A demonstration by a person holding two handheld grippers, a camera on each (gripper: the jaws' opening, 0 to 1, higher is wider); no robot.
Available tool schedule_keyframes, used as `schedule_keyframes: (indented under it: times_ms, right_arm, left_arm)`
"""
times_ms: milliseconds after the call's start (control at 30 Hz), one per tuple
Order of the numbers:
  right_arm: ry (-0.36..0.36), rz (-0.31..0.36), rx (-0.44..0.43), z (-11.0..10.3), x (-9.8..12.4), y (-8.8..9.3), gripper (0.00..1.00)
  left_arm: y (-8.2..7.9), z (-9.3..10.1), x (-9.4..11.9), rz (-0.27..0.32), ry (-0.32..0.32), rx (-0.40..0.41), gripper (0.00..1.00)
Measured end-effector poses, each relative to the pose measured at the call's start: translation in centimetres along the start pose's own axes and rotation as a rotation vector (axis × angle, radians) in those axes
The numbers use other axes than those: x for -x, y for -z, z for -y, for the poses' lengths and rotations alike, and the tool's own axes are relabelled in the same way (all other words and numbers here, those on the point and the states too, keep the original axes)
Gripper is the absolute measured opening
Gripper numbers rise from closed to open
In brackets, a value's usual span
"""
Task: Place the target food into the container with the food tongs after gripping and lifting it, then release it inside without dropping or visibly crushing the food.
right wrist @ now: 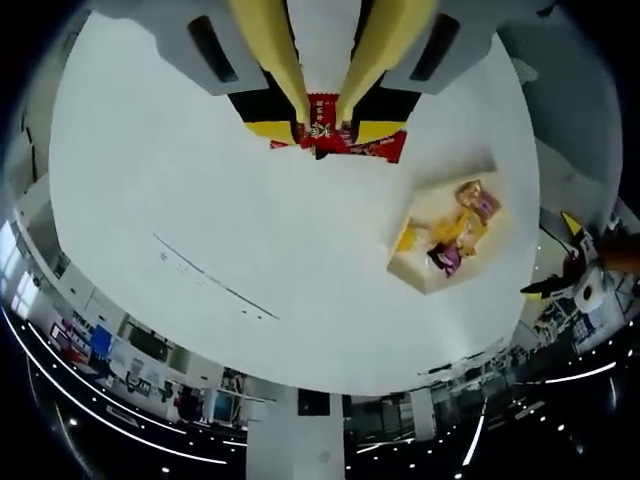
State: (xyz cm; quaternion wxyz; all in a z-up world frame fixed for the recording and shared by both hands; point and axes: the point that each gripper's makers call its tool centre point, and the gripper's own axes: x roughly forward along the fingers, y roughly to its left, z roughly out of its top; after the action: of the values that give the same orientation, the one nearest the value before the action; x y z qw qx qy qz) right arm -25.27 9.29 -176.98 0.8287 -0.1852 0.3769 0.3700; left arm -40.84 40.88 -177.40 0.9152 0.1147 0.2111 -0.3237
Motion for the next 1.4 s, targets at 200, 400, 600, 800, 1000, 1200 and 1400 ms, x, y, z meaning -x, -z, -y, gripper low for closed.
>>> schedule_keyframes:
  times_ms: [200, 400, 600, 800, 1000, 1200, 1400]
  right_arm:
    - [-0.021, 0.016, 0.016, -1.3, -0.5, -1.7, 0.19]
    - [-0.045, 0.026, 0.039, -2.7, -1.2, -3.2, 0.19]
    - [-0.071, 0.031, 0.053, -4.6, -2.2, -4.7, 0.19]
    - [-0.118, 0.044, 0.074, -7.2, -3.2, -6.3, 0.19]
    - [-0.151, 0.048, 0.105, -9.4, -4.3, -7.3, 0.2]
    - [-0.177, 0.054, 0.126, -11.2, -4.9, -8.2, 0.2]
    - [-0.199, 0.064, 0.128, -12.3, -5.6, -8.5, 0.22]
  left_arm:
    - [-0.1, 0.1, 0.1, 0.002, 0.0, -0.002, 0.97]
    - [-0.1, 0.0, 0.0, 0.005, -0.001, -0.001, 0.97]
    - [-0.2, 0.1, 0.1, 0.005, 0.001, -0.002, 0.97]
    - [-0.2, 0.1, 0.1, 0.006, 0.0, -0.004, 0.97]
    - [-0.2, 0.0, 0.1, 0.008, -0.002, -0.004, 0.97]
    - [-0.3, 0.0, 0.1, 0.01, -0.003, -0.004, 0.97]
    - [-0.3, 0.0, 0.1, 0.01, -0.005, -0.004, 0.96]
